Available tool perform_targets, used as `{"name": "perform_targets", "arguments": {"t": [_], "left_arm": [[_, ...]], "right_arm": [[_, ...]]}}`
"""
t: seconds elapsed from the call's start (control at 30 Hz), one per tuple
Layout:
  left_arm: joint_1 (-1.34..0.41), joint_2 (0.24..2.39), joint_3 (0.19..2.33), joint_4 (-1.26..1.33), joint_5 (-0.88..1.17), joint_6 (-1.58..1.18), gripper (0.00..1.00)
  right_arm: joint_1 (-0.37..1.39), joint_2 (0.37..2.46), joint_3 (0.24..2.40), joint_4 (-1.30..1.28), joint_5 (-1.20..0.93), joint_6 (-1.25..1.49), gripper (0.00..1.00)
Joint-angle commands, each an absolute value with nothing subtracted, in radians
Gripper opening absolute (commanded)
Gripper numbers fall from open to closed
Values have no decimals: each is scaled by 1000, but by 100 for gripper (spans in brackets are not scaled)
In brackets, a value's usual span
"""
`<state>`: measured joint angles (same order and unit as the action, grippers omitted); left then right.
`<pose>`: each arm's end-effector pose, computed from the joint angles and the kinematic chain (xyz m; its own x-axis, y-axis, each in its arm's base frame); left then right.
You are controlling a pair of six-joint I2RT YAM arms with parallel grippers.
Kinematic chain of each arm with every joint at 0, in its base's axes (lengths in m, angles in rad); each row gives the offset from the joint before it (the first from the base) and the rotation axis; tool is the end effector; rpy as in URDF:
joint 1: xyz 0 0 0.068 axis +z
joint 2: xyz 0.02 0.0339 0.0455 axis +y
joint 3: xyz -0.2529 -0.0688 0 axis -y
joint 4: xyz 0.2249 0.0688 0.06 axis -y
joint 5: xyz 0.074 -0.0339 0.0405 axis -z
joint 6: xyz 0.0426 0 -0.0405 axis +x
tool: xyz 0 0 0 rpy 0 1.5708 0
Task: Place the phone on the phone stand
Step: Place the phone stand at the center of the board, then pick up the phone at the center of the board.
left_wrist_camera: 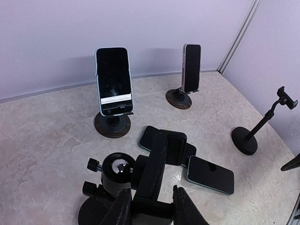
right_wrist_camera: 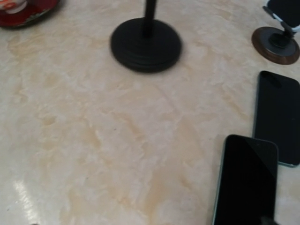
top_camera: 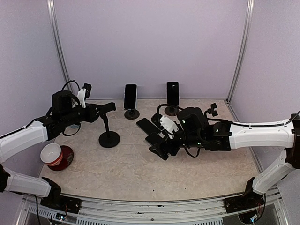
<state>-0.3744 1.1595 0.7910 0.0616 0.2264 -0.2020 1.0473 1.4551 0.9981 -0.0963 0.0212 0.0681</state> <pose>0.2389 -0.1041 0.2854 -0.3869 -0.0580 -0.9203 0.4878 0.8340 -0.2577 0.1599 0.2752 0.2580 -0.3204 -0.4190 -0.8496 -0.8370 0.5452 0.0468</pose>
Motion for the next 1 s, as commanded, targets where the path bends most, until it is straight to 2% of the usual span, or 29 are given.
{"name": "perform_targets", "arguments": {"t": [0.0, 0.23, 0.4, 0.6, 0.97], "left_arm": [[-361, 1147, 804, 186, 242, -205, 32], [-356, 1148, 836, 135, 244, -224, 49], [-356, 1112, 891, 75, 242, -243, 69], [-356, 1035, 989, -77, 209, -256, 98], [-356, 891, 766, -9, 221, -305, 99]], "right_arm": [[1029, 1473, 1037, -96, 31, 82, 100], [969, 1506, 1071, -141, 2, 108, 100], [939, 1524, 1086, -169, -6, 100, 100], [891, 1594, 1119, -223, -17, 96, 100], [848, 1848, 1303, -321, -31, 77, 100]]}}
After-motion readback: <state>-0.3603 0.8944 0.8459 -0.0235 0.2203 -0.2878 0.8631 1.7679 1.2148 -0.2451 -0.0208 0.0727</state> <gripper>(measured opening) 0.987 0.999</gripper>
